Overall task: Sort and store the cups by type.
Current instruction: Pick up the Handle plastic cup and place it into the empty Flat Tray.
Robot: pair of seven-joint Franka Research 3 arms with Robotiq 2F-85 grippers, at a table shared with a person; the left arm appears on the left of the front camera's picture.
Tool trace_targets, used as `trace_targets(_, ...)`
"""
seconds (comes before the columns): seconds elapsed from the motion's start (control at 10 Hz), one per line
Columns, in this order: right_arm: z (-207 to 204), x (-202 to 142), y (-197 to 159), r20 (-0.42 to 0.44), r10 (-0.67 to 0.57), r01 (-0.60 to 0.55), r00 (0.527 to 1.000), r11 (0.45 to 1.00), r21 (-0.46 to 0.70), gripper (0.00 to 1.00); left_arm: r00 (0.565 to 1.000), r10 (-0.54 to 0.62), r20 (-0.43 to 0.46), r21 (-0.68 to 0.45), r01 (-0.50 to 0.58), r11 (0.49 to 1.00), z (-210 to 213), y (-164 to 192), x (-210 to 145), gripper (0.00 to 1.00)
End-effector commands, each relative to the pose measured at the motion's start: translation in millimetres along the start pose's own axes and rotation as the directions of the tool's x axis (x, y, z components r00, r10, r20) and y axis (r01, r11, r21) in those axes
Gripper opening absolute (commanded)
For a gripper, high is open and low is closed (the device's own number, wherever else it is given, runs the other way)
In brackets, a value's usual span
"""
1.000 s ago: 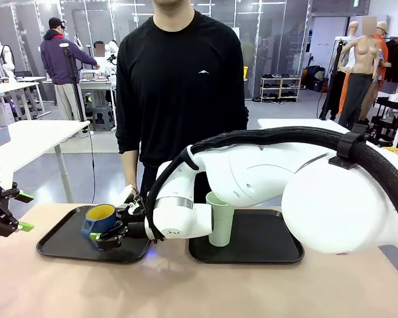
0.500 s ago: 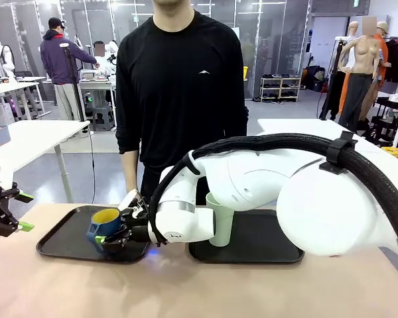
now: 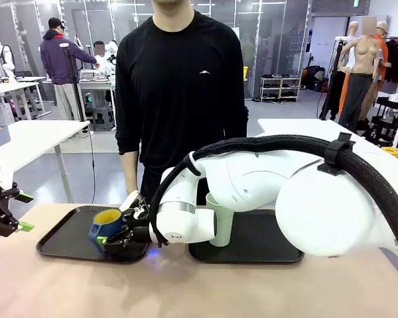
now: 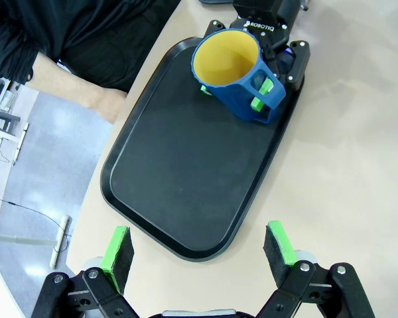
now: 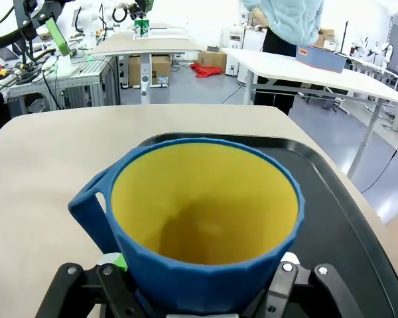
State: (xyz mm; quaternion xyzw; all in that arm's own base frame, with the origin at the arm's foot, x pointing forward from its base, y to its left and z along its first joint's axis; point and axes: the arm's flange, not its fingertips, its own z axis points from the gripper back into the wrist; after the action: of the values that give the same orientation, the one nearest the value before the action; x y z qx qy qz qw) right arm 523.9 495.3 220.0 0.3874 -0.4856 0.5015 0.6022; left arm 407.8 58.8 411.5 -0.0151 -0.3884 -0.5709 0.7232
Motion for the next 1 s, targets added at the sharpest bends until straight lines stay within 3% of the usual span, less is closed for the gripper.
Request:
trace_targets(0.0,-2.3,-1.2,1.1,0.000,0.016,-0.016,1.000,0.999,-0.043,0.74,1.000,-0.020,-0.008,0.019,0.020,1.000,-1.6,-3.1,-2.1,1.00)
trace_targets(0.1,-2.1,-1.0,1.1,0.008,0.007,-0.006,1.000,0.999,-0.040,0.74,1.000,-0.020,-0.008,0.019,0.020,1.000,-1.6,-3.1,-2.1,1.00)
trace_targets(0.4,-0.8,0.2,1.7,0.001,-0.003,0.003,1.000,0.999,-0.032,1.00,1.000,-0.020,-0.008,0.019,0.020,1.000,-1.6,-3.1,-2.1,1.00)
trace_targets(0.9,6.4,3.8,6.3,-0.019,-0.015,0.014,1.000,0.999,-0.046,1.00,1.000,-0.020,-0.008,0.019,0.020,1.000,-1.6,-3.1,-2.1,1.00)
